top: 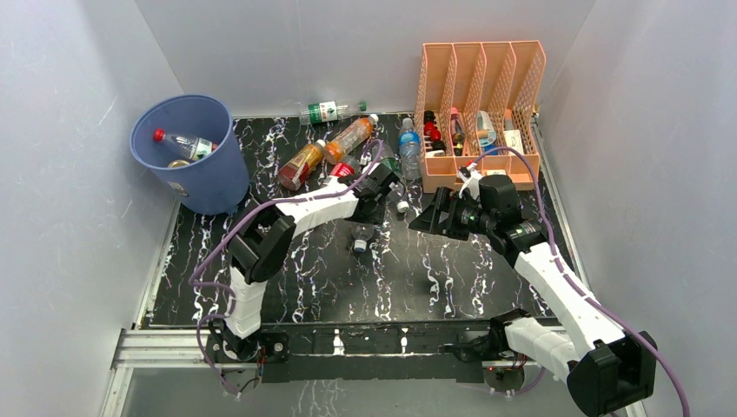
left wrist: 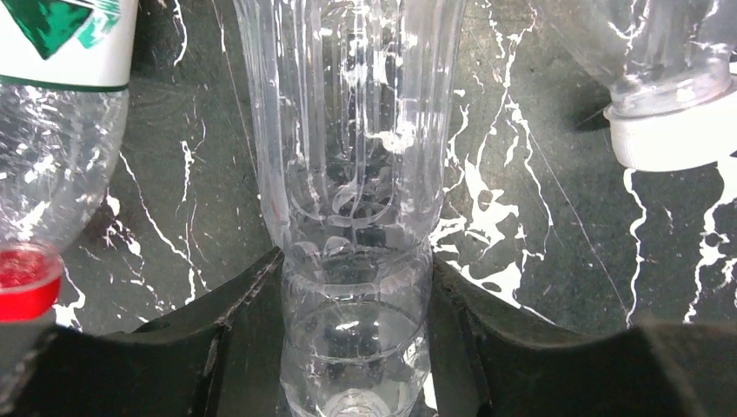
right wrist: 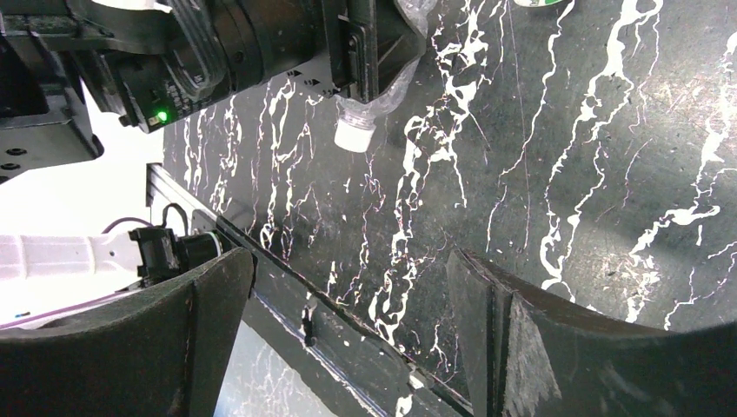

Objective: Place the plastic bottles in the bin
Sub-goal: Pick up the plastic bottle at the center of the board, then place the plastic bottle in the trash bin.

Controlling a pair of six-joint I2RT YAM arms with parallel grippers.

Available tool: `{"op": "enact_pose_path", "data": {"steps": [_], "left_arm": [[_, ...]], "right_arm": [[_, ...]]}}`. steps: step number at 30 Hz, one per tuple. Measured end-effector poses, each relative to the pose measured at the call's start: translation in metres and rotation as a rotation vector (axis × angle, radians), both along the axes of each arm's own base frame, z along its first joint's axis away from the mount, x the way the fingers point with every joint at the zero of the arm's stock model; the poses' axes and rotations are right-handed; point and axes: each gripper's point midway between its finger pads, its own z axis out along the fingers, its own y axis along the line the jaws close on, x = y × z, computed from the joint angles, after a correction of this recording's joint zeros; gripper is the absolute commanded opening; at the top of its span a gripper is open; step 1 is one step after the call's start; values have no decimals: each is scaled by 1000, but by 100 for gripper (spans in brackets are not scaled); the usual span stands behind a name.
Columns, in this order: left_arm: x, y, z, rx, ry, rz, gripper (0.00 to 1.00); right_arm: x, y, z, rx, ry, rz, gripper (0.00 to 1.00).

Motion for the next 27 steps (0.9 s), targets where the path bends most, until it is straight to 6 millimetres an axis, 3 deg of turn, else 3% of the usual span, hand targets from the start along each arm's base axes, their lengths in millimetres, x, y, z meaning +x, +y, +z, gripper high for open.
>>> {"op": "enact_pose_path", "data": {"steps": [4, 7, 18, 21, 27], "left_arm": [[-5, 2, 11, -17, 1, -5, 24], [-7, 3, 38, -52, -28, -7, 25], [-11, 23, 198, -244, -253, -12, 28], [-8, 47, 224, -257, -295, 18, 29], [18, 142, 268, -223, -378, 198, 31]], "right_arm": [[0, 0, 0, 0, 0, 0, 88], [0, 0, 0, 1, 0, 0, 88], [-2, 2, 1, 13, 8, 8, 88], [-3, 2, 2, 18, 11, 11, 88], [-4, 4, 3, 26, 16, 17, 88]]}}
